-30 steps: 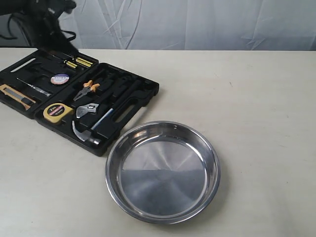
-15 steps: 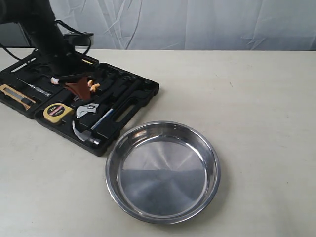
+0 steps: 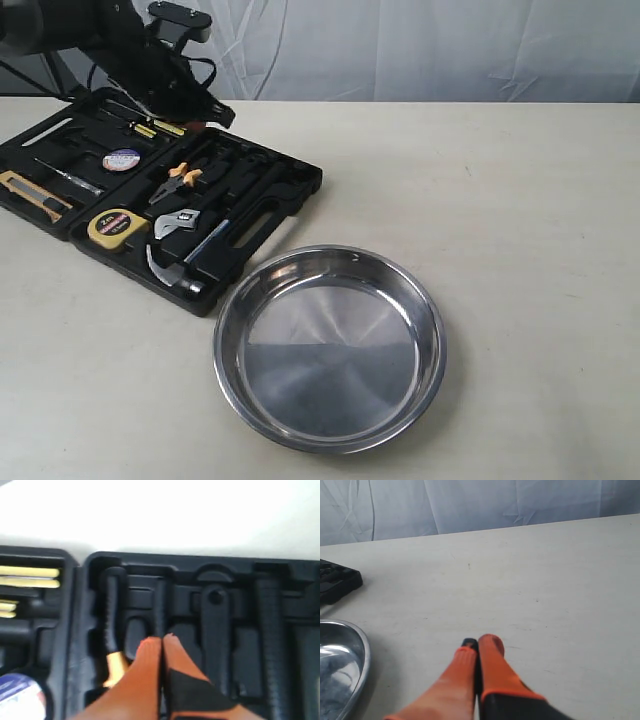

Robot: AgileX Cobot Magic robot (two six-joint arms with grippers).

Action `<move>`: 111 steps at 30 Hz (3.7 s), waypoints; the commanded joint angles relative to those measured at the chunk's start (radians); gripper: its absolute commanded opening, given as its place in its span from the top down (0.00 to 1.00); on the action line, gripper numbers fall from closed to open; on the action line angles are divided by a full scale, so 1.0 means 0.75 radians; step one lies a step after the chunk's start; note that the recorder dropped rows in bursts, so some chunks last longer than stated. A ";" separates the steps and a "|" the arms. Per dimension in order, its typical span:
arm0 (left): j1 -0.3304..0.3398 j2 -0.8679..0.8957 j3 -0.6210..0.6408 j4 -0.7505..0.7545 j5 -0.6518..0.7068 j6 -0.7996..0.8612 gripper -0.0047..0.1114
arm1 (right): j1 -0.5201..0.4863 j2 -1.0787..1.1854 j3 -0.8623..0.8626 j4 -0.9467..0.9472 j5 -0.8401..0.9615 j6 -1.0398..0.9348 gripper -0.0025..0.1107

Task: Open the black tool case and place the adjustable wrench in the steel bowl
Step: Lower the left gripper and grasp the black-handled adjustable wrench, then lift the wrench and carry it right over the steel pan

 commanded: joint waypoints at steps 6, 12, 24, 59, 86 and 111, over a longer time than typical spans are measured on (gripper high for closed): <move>0.001 0.000 0.001 0.481 0.464 -0.303 0.96 | -0.006 -0.009 -0.004 0.001 -0.015 -0.005 0.98; -0.004 -0.003 0.001 0.111 0.446 -0.085 0.96 | -0.006 -0.009 -0.004 0.001 -0.015 -0.005 0.98; -0.004 0.002 0.001 -0.045 0.338 0.067 0.47 | -0.006 -0.009 -0.004 0.001 -0.018 -0.005 0.98; -0.071 0.165 0.001 -0.049 0.200 0.085 0.96 | -0.006 -0.009 -0.004 0.003 -0.019 -0.005 0.98; -0.122 -0.048 0.001 -0.136 0.383 0.125 0.96 | -0.006 -0.009 -0.004 0.002 -0.016 -0.005 0.98; -0.555 -0.346 0.424 -0.239 0.332 0.123 0.96 | -0.006 -0.009 -0.004 0.002 -0.020 -0.005 0.98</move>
